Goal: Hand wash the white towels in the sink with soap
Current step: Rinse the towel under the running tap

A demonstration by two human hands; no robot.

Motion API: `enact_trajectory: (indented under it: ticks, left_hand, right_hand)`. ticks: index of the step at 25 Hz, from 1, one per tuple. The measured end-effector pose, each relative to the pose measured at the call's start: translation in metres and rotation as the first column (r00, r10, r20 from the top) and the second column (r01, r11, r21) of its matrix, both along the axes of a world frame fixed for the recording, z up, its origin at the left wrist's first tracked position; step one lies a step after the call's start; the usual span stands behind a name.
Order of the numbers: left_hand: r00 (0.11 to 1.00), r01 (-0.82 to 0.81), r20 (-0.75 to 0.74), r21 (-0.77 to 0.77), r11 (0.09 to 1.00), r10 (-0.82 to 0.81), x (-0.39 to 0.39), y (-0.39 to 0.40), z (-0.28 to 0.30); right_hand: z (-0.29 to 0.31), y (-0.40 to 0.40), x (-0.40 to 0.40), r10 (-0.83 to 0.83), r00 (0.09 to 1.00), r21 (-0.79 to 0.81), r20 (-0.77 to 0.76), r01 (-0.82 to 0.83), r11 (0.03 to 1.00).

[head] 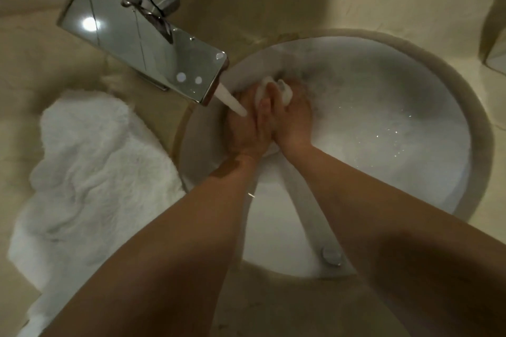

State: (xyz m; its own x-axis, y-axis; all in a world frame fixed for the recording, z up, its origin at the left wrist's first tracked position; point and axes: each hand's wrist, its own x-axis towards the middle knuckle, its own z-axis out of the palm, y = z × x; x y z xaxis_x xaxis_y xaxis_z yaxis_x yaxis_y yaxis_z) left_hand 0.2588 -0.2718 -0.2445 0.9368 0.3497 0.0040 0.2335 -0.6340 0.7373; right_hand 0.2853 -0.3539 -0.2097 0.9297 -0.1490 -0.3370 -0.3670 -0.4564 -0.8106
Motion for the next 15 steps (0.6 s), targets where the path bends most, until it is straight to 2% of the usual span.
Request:
enact_trajectory:
  ticks: [2, 5, 8, 13, 15]
  left_hand:
    - [0.997, -0.026, -0.075, 0.099, 0.995, 0.033, 0.000, -0.002, -0.002]
    - [0.997, -0.055, 0.062, 0.065, 0.996, 0.051, 0.002, -0.003, 0.002]
    - [0.990, -0.074, 0.131, 0.122, 0.990, 0.058, 0.006, -0.004, 0.000]
    - [0.987, -0.156, 0.070, 0.161, 0.975, 0.146, 0.015, -0.015, 0.006]
    - [0.981, -0.186, 0.079, 0.122, 0.975, 0.178, 0.017, -0.017, 0.011]
  right_hand:
    - [-0.007, -0.002, 0.006, 0.046, 0.999, -0.036, -0.004, -0.046, 0.998]
    - [-0.016, -0.005, 0.015, 0.078, 0.997, -0.074, -0.015, -0.078, 0.994]
    - [-0.018, -0.005, 0.021, 0.066, 0.997, -0.032, 0.039, -0.065, 0.997]
    - [-0.019, -0.005, 0.027, 0.144, 0.985, -0.106, 0.094, -0.133, 0.985]
    - [-0.014, -0.005, 0.027, 0.132, 0.988, -0.070, 0.079, -0.126, 0.990]
